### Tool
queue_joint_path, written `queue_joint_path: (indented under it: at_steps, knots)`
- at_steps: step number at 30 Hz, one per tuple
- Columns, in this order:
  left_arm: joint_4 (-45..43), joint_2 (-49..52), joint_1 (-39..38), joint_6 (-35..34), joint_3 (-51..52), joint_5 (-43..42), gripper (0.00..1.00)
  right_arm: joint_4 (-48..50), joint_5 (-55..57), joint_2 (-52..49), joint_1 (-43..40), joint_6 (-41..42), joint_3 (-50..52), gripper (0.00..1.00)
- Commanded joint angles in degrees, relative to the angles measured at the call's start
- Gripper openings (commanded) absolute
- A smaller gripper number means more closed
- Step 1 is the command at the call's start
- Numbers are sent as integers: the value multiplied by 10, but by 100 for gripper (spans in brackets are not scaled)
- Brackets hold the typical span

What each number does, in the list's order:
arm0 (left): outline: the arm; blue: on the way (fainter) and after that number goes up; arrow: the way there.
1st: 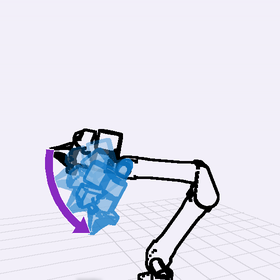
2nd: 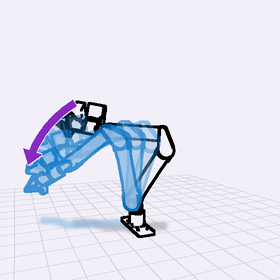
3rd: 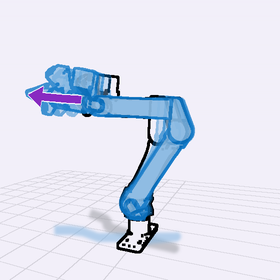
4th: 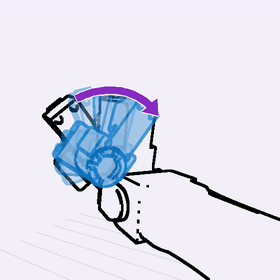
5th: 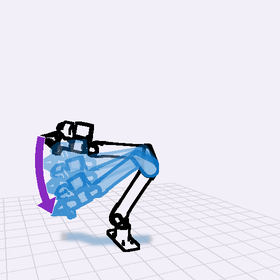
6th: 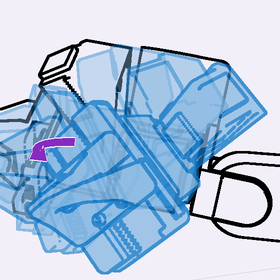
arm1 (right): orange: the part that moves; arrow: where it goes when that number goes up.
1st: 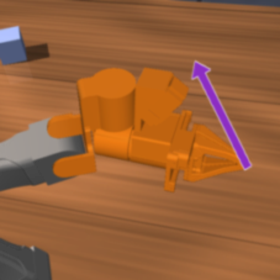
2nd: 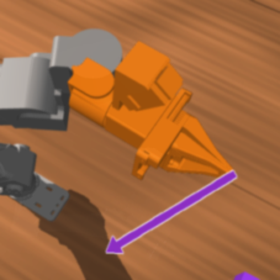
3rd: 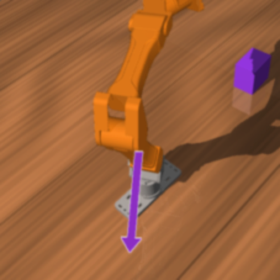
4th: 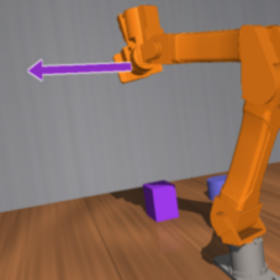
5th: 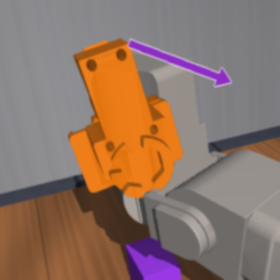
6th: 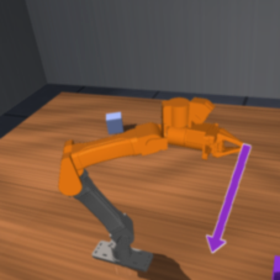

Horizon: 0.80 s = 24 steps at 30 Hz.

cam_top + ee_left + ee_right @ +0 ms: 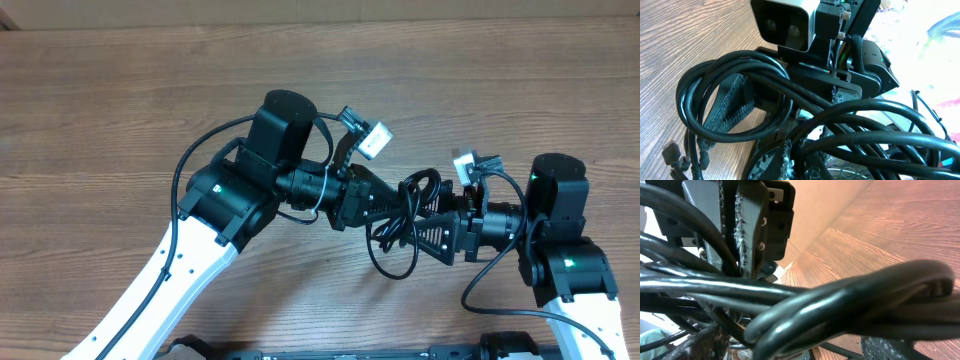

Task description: Untangle cables

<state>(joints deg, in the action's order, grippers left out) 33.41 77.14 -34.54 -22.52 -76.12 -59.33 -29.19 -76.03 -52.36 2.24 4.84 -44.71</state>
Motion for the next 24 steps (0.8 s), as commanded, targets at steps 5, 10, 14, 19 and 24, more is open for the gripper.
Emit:
queue_joint_path:
  at_steps: [5, 10, 14, 19, 24]
  knots:
    - [-2, -14, -9, 25, -10, -22, 4, -29, 128, 2, 0, 26, -2, 78]
    - [2, -14, -2, 28, -10, -23, 4, -55, 240, 2, 0, 74, -2, 79]
    - [9, -14, 0, 28, -10, -23, 4, -68, 283, 2, 0, 88, -2, 79]
    - [10, -14, 1, 33, -10, -22, 4, -76, 329, 2, 0, 122, -2, 79]
    - [11, -14, 8, 33, -10, -22, 4, -87, 367, 2, 0, 151, -3, 79]
